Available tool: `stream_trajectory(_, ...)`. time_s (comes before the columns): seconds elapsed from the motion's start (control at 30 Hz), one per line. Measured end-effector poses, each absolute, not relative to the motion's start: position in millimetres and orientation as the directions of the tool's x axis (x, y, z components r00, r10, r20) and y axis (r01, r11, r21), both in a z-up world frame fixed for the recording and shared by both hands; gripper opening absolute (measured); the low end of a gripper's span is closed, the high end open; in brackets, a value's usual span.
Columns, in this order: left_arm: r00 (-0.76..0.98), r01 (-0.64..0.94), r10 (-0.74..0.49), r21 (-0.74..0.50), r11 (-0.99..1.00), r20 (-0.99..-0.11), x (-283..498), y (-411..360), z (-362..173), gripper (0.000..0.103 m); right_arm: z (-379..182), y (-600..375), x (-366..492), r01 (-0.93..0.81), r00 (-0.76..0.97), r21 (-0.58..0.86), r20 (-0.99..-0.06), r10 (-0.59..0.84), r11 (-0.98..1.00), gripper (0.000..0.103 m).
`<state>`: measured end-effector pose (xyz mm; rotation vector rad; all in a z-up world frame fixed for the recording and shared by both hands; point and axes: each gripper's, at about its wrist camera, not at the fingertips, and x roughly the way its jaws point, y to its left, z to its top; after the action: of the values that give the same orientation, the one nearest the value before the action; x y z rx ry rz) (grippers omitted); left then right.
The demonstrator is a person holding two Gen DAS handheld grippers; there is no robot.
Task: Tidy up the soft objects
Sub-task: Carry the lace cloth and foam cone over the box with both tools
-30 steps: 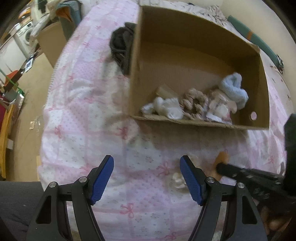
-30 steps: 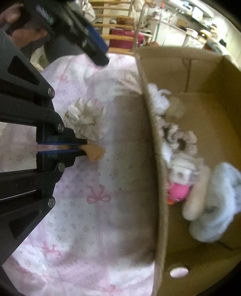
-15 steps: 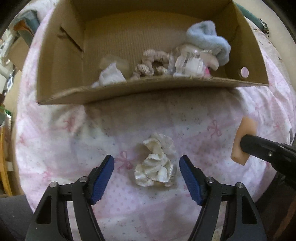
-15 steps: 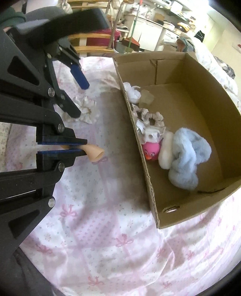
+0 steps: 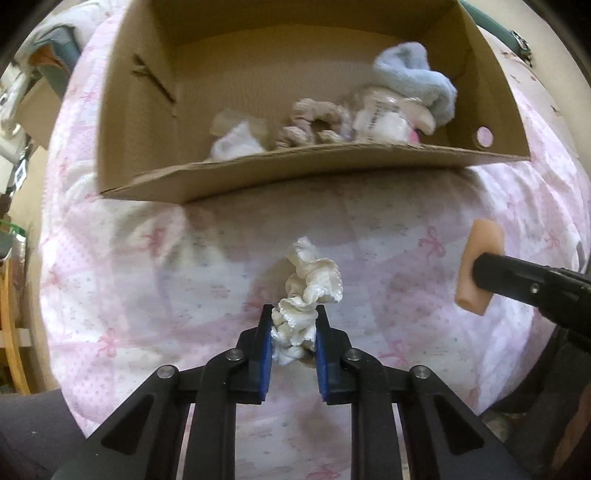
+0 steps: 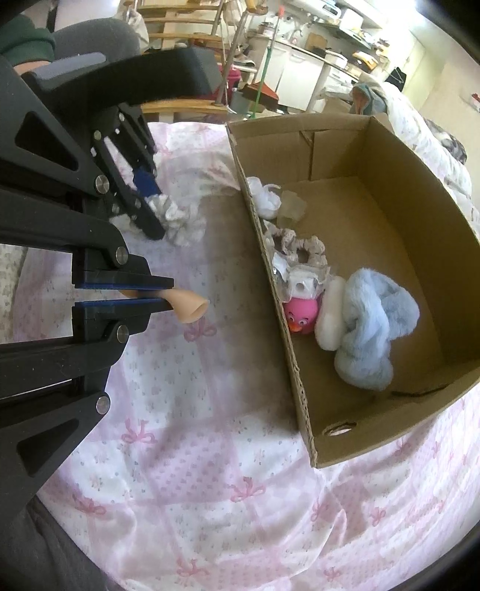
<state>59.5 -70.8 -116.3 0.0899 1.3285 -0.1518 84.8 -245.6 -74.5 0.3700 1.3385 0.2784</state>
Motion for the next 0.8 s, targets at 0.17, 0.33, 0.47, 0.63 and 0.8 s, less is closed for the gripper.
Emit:
stream_trajectory(0.17, 0.252, 0.121, -0.033, -0.002, 0.993, -0.967, 58, -55, -113, 0.017, -75, -242, 86, 0.010, 0.211, 0.428, -0.884, 0.417, 0.904, 0.006)
stream_trajectory(0.33, 0.303, 0.071, -0.018, 0.004, 0.998, -0.953, 49, -35, -92, 0.017, -72, -237, 84, -0.019, 0.213, 0.434, -0.878, 0.428, 0.901, 0.006)
stream_trajectory(0.47, 0.379, 0.032, -0.022, -0.011, 0.999, -0.925, 35, -28, -63, 0.017, -65, -234, 83, -0.049, 0.232, 0.448, -0.864, 0.446, 0.893, 0.006)
stream_trajectory(0.63, 0.470, -0.013, -0.041, -0.053, 0.999, -0.882, 28, -18, -18, 0.018, -40, -229, 80, -0.110, 0.302, 0.462, -0.828, 0.472, 0.880, 0.006)
stream_trajectory(0.8, 0.529, -0.030, -0.053, -0.082, 0.996, -0.847, 52, -16, 17, 0.017, -12, -228, 83, -0.151, 0.330, 0.510, -0.782, 0.529, 0.847, 0.006)
